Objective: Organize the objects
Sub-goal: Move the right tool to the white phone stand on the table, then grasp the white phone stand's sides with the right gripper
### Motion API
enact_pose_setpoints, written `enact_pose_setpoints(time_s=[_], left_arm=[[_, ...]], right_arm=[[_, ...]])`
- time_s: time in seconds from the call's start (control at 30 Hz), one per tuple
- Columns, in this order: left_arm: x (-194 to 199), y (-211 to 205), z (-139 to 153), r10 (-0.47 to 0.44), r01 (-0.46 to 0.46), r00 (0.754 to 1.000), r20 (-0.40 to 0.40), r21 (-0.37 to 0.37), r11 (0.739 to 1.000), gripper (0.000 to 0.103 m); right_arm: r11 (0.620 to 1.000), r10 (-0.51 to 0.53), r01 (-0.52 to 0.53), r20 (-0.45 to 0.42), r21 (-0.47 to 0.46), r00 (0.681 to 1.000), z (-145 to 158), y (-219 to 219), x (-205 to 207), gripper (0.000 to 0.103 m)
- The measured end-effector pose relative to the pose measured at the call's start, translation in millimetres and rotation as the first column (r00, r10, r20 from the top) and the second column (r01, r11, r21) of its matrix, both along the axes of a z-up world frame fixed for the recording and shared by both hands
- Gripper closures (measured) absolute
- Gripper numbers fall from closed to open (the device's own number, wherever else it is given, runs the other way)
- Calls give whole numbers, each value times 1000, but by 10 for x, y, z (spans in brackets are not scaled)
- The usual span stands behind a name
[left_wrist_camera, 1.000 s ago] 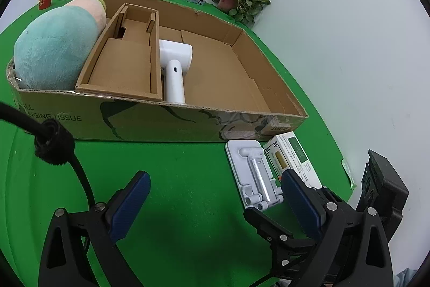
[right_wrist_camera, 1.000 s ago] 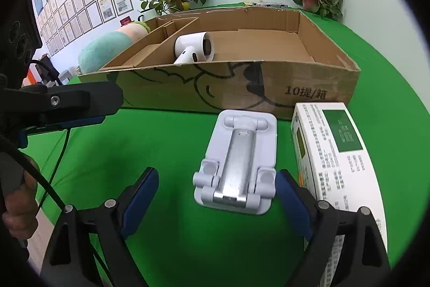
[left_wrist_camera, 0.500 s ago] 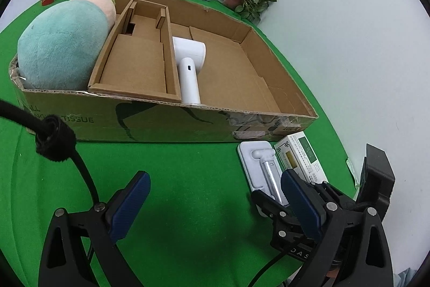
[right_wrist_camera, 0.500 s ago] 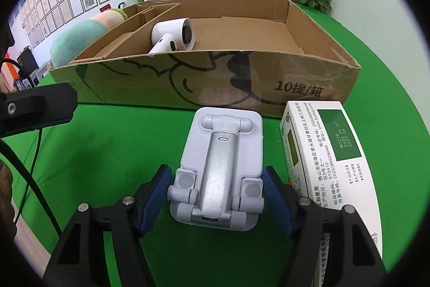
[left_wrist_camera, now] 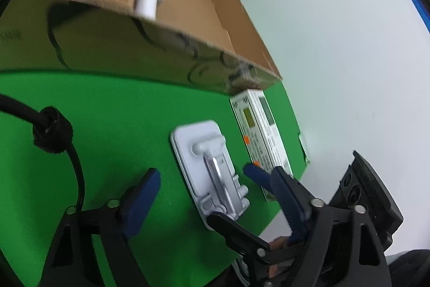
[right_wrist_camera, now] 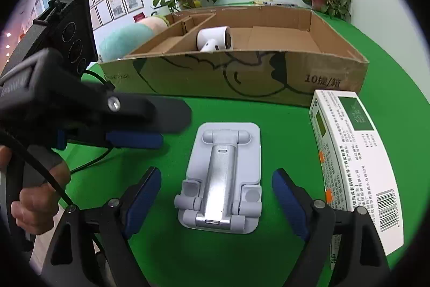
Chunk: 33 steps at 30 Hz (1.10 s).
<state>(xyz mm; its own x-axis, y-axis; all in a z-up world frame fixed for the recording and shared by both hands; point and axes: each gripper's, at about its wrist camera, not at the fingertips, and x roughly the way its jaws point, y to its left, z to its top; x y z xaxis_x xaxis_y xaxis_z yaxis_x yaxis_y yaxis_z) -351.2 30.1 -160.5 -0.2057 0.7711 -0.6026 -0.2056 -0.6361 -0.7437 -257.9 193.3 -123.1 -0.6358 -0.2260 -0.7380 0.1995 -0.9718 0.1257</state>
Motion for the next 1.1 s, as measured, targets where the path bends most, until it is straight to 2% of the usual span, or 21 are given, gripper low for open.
enact_pose_setpoints(time_s=[0.17,0.3,0.4,0.53,0.63,0.7,0.9,0.97,1.03,1.1], left_arm=[[26,72,-102,-23,22,999,30,45,999,37],[34,112,-115,-25,24,999,26,38,999,41],[35,95,-129,-18,17,1000,22,32,999,48],[16,46,-161,-11,10,999,33,33,999,57],[9,26,-170,-10,8,999,32,40,999,57],[4,21,-168,-10,9,1000,29,39,999,57],[-14,9,-162,-6,5,1000,28,35,999,58],[-22,1,-162,-2,1,1000,27,30,1000,61],[-33,-4,-164,3,-4,1000,22,18,1000,68],[-41,-7,-161,3,-3,1000,16,14,1000,69]], right_arm=[[999,2,-2,-7,51,1000,-54,-51,-17,19],[998,18,-18,3,67,1000,-87,-96,0,19],[998,29,-29,6,53,1000,-90,-110,12,19],[996,16,-18,25,83,1000,-135,-140,-8,22],[993,-3,0,21,121,1000,-161,-147,-4,33],[989,-10,7,18,146,1000,-170,-158,0,34],[994,-23,20,29,110,999,-160,-112,-1,35],[999,-27,26,36,43,999,-140,-47,1,35],[999,-22,24,50,-35,998,-118,19,-9,35],[997,-21,25,58,-73,998,-110,54,-14,35]])
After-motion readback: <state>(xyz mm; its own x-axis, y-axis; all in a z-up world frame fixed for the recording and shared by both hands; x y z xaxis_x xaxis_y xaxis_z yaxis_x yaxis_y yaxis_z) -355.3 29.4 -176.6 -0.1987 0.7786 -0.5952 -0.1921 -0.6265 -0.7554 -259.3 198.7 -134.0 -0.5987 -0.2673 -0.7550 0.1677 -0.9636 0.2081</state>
